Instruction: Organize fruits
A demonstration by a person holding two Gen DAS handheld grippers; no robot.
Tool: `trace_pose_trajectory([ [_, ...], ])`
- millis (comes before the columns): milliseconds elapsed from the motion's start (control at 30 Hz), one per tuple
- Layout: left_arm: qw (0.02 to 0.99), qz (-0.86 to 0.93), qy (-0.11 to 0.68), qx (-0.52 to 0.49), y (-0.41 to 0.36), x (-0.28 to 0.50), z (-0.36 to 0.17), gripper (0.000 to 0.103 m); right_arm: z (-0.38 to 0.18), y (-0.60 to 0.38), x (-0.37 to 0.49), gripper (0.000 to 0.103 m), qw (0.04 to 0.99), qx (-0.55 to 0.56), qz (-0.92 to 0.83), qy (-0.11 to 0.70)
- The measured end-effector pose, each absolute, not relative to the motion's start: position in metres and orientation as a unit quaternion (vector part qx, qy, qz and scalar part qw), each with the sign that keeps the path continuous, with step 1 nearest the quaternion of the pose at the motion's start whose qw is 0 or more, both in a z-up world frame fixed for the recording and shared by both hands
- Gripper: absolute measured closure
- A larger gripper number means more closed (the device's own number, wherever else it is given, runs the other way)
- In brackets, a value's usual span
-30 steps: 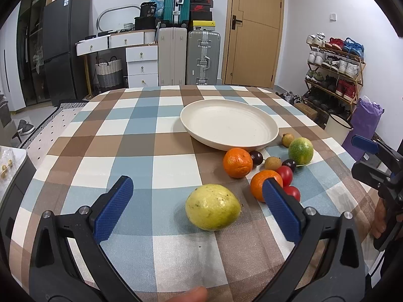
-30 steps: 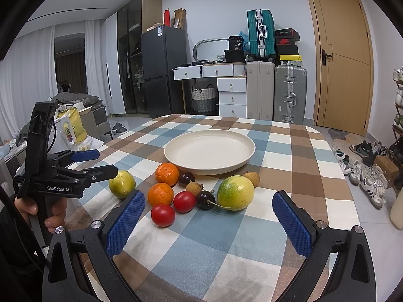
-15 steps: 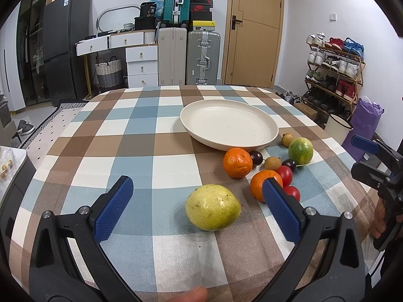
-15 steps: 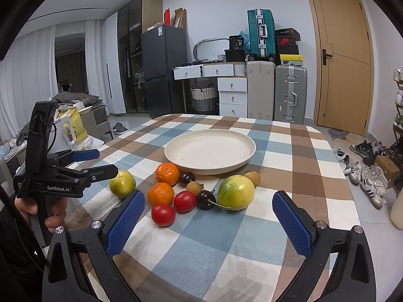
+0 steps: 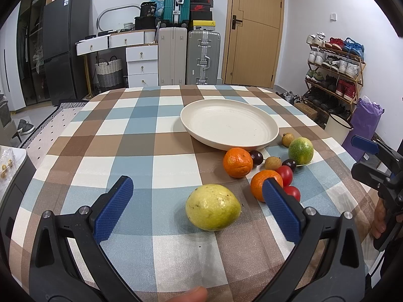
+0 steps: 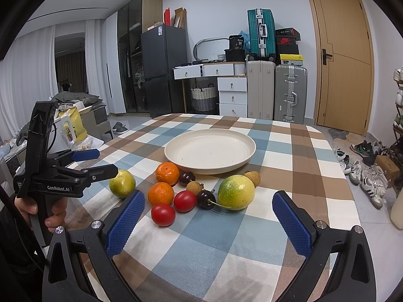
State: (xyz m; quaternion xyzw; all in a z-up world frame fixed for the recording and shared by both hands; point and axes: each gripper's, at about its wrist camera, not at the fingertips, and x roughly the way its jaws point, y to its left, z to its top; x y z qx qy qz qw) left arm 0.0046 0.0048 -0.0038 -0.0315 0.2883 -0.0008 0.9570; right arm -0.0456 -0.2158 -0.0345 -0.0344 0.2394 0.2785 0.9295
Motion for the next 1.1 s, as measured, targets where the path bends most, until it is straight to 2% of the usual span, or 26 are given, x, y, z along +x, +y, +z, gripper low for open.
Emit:
trace_pose_trajectory([
  [733, 0.957, 0.000, 0.289, -0.031, 0.007, 0.006, -0.007, 0.001, -0.040, -0.215, -0.040, 0.000, 0.929, -0.036, 0.275, 0.245],
  [1100, 0.956, 0.010, 0.293, -0.028, 0.005, 0.005, -0.016, 0.001, -0.045, -0.215, -0.031, 0.000, 0.927, -0.036, 0.253, 0.275],
])
